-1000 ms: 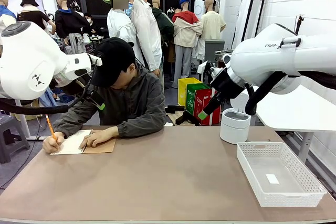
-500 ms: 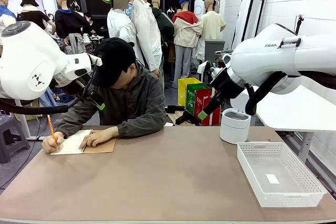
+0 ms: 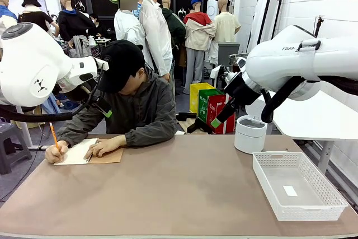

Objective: Sort the paper based on its condition.
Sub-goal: If a person hands you a paper, place it in the Organizing basket , and if it's crumpled, put it in the Trash can.

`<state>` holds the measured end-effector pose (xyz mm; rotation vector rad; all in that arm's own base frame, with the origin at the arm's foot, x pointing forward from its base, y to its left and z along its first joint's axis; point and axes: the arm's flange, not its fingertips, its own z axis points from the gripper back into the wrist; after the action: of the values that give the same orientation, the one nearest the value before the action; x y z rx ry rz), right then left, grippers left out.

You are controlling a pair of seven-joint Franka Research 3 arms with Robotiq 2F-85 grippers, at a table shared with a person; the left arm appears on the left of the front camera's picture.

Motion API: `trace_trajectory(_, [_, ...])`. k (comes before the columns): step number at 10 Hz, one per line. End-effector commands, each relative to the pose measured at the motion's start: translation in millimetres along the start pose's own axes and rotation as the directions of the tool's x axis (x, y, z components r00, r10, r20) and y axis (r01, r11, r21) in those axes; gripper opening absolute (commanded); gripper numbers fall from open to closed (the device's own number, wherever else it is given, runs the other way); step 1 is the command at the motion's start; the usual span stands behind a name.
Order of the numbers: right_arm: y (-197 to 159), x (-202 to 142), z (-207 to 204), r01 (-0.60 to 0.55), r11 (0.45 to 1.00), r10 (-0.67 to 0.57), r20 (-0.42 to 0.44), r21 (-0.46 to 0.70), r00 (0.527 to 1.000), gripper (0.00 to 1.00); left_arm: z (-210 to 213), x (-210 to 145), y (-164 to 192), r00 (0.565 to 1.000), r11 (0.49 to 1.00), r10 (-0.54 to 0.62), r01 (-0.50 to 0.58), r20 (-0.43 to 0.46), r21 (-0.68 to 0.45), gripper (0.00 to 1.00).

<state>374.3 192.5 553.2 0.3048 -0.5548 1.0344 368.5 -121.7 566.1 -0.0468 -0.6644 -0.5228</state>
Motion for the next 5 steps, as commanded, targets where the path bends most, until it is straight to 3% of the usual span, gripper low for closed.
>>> trace_trajectory(1, [-0.1, 0.3, 0.4, -0.002, 1.000, 0.002, -0.001, -0.002, 1.000, 1.00, 1.0, 0.1, 1.2, 1.000, 1.000, 0.003, -0.003, -0.005, -0.002, 1.00])
trace_trajectory(5, [-0.1, 0.3, 0.4, -0.002, 1.000, 0.002, -0.001, -0.002, 1.000, 1.00, 1.0, 0.1, 1.2, 1.000, 1.000, 0.003, -0.003, -0.005, -0.002, 1.00])
